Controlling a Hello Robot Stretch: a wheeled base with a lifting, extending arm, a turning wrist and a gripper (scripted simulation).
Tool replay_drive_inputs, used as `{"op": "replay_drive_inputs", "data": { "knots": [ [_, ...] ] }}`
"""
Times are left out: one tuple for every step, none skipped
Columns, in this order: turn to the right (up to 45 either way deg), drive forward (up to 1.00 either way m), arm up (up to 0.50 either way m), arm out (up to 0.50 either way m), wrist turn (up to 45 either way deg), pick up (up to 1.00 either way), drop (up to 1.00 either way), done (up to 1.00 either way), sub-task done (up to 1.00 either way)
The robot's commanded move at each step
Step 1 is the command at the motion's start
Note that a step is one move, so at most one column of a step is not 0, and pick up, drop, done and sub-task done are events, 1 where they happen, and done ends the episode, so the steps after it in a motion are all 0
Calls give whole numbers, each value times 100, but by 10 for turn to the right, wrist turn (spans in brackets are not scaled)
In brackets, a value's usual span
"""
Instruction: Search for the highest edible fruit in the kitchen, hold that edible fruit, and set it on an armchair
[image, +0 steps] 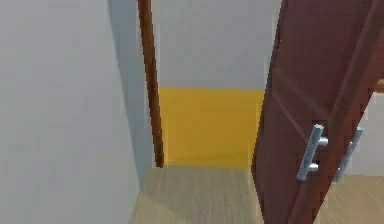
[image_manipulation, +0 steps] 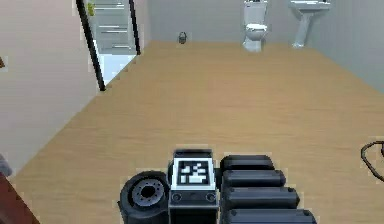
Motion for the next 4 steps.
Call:
{"op": "replay_drive_inputs", "data": {
  "knots": [
    [30,0,0,0,0,0,0,0,0],
    [0,100,0,0,0,0,0,0,0],
    [0,80,0,0,0,0,0,0,0],
    [-450,0,0,0,0,0,0,0,0]
  ]
}}
